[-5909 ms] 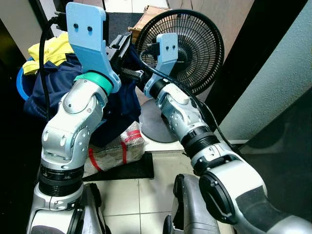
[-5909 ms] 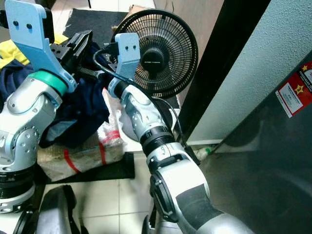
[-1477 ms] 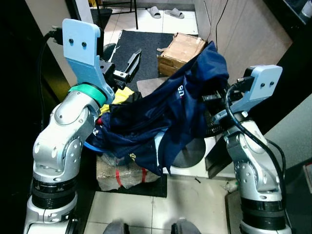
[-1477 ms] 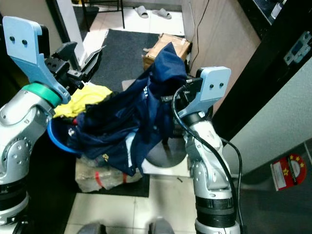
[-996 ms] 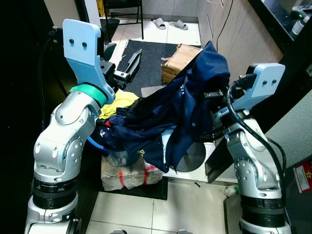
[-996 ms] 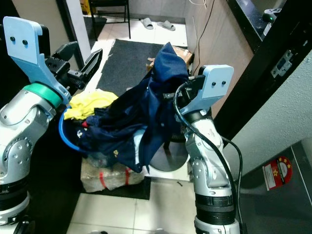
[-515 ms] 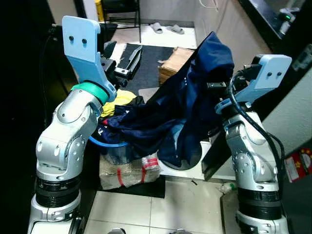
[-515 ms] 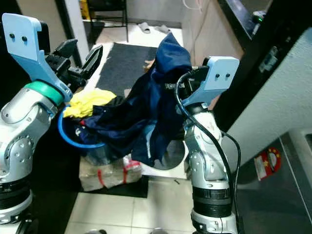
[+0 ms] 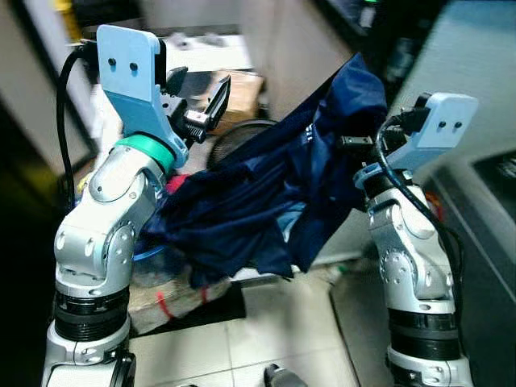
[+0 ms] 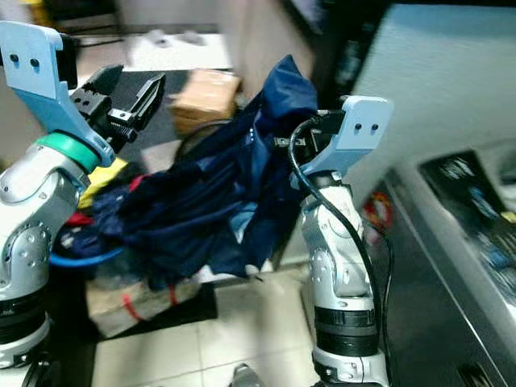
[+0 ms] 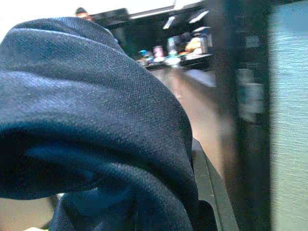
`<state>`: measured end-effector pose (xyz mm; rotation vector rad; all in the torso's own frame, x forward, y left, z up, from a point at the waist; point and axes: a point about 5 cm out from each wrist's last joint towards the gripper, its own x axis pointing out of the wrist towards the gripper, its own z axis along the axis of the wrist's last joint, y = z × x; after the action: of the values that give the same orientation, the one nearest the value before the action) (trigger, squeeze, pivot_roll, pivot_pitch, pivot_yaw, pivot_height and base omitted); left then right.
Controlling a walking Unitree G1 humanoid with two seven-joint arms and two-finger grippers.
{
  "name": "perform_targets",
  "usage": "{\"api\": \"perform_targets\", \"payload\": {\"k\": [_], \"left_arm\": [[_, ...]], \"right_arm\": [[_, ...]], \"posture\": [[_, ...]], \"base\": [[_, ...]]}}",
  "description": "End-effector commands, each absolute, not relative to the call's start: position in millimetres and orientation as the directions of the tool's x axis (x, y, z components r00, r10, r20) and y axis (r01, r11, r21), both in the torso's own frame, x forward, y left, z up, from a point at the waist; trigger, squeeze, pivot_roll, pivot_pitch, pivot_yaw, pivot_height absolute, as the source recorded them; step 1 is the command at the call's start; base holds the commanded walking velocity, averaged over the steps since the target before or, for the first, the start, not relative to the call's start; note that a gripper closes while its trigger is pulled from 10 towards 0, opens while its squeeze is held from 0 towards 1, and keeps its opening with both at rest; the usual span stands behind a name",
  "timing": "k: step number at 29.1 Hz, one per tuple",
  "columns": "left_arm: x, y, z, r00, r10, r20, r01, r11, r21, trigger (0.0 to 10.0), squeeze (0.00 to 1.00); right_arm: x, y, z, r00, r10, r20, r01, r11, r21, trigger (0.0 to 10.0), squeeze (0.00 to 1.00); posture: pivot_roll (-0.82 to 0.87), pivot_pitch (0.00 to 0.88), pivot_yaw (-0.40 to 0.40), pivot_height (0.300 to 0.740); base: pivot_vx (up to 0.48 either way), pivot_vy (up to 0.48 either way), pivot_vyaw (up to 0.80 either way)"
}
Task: Clothes washing
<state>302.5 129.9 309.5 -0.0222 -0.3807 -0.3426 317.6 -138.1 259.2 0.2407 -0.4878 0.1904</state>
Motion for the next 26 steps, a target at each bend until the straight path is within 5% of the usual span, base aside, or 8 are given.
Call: {"api": "perform_targets", "payload": {"k": [1, 26], "left_arm": [[302.9, 126.9, 308.1, 0.87, -0.34, 0.357, 0.348, 0.936, 0.044, 10.0, 0.0], [303.6, 130.8, 308.9, 0.874, -0.33, 0.356, 0.335, 0.941, 0.047, 10.0, 0.0]], "right_arm": [[317.6, -142.8, 259.7, 0.864, 0.1, 0.494, -0.217, 0.958, 0.186, 10.0, 0.0], [318.7, -139.6, 268.3, 0.849, 0.101, 0.519, -0.247, 0.944, 0.219, 10.0, 0.0]], "posture": [[0.05, 0.051, 0.035, 0.74], [0.06, 0.061, 0.037, 0.74]], "base": [[0.0, 0.0, -0.8], [0.0, 0.0, -0.8]]}}
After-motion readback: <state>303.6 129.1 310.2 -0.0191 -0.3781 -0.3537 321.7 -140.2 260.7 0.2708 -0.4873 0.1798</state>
